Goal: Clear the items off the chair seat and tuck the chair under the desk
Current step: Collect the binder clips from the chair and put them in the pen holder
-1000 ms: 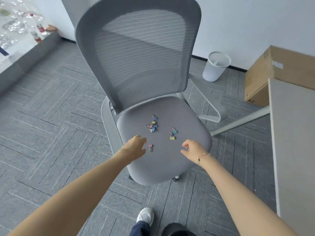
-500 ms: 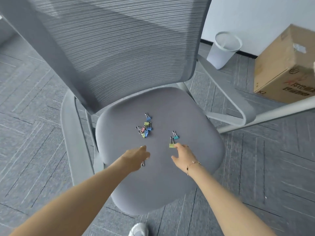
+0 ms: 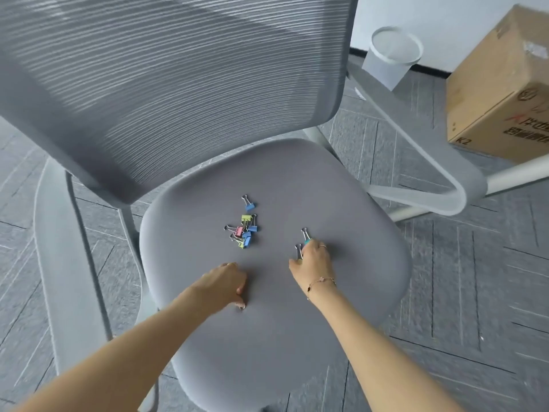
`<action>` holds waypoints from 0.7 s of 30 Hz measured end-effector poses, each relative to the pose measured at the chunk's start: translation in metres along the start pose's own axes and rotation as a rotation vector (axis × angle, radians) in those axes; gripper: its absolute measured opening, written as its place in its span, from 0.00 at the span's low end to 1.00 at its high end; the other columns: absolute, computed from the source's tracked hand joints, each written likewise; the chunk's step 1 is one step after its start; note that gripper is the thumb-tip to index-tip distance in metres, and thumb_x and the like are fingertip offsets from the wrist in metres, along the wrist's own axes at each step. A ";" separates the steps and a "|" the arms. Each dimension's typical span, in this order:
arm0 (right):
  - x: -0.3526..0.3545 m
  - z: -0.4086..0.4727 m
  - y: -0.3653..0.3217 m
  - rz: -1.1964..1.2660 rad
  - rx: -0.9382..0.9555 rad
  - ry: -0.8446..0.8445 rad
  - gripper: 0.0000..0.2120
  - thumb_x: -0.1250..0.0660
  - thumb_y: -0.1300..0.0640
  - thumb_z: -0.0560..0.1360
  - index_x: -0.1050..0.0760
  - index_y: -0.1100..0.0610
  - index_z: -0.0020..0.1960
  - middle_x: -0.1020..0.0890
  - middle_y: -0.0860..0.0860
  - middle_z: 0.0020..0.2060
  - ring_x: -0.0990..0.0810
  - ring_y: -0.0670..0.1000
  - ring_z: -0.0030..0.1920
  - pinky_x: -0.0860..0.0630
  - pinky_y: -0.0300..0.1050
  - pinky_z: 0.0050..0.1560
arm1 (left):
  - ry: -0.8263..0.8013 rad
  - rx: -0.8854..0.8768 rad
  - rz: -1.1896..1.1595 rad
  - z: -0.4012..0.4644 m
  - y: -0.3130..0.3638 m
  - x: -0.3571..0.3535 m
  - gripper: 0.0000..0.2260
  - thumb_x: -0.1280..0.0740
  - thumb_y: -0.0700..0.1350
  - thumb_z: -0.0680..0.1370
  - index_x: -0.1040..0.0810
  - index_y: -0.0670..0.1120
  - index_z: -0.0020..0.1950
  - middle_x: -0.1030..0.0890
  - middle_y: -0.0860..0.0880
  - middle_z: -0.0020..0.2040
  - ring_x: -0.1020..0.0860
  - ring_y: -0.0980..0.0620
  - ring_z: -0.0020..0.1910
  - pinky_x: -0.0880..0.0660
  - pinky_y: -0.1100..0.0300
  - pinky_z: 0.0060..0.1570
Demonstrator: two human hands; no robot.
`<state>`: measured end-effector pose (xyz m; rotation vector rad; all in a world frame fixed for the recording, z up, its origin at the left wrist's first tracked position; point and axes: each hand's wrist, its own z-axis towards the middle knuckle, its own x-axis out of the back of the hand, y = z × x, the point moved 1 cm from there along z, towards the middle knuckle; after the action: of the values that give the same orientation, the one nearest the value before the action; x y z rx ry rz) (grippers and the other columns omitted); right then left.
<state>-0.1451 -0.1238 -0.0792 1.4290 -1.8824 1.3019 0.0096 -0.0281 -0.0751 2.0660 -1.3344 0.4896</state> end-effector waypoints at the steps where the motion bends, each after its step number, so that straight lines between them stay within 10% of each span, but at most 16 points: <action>1: -0.001 0.000 0.000 0.013 0.000 -0.007 0.14 0.36 0.63 0.70 0.30 0.66 0.54 0.24 0.61 0.54 0.26 0.60 0.56 0.27 0.49 0.53 | -0.007 -0.006 0.015 -0.001 -0.002 0.000 0.15 0.31 0.50 0.74 0.24 0.42 0.54 0.33 0.50 0.46 0.31 0.49 0.48 0.34 0.59 0.44; 5: 0.008 -0.001 -0.002 0.010 0.056 0.052 0.09 0.38 0.65 0.69 0.28 0.67 0.48 0.25 0.62 0.47 0.27 0.61 0.49 0.30 0.49 0.52 | 0.097 -0.044 0.057 -0.001 -0.010 0.001 0.11 0.41 0.47 0.81 0.27 0.42 0.57 0.29 0.43 0.58 0.28 0.45 0.59 0.28 0.53 0.57; 8: 0.022 0.004 -0.004 -0.055 0.097 0.064 0.09 0.40 0.63 0.72 0.29 0.67 0.50 0.31 0.59 0.42 0.28 0.60 0.49 0.30 0.51 0.52 | 0.262 -0.002 -0.061 0.001 -0.016 0.016 0.03 0.44 0.39 0.80 0.33 0.46 0.50 0.30 0.46 0.49 0.29 0.44 0.47 0.31 0.54 0.43; 21: 0.016 0.022 0.004 -0.157 0.023 0.062 0.12 0.43 0.60 0.77 0.35 0.67 0.56 0.25 0.64 0.55 0.25 0.62 0.55 0.28 0.48 0.48 | 0.522 0.416 -0.286 0.016 -0.013 0.037 0.13 0.43 0.38 0.78 0.35 0.36 0.61 0.34 0.38 0.50 0.27 0.35 0.58 0.28 0.46 0.54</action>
<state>-0.1504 -0.1509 -0.0789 1.4979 -1.6843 1.2812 0.0366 -0.0605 -0.0684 2.1866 -0.6569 1.1562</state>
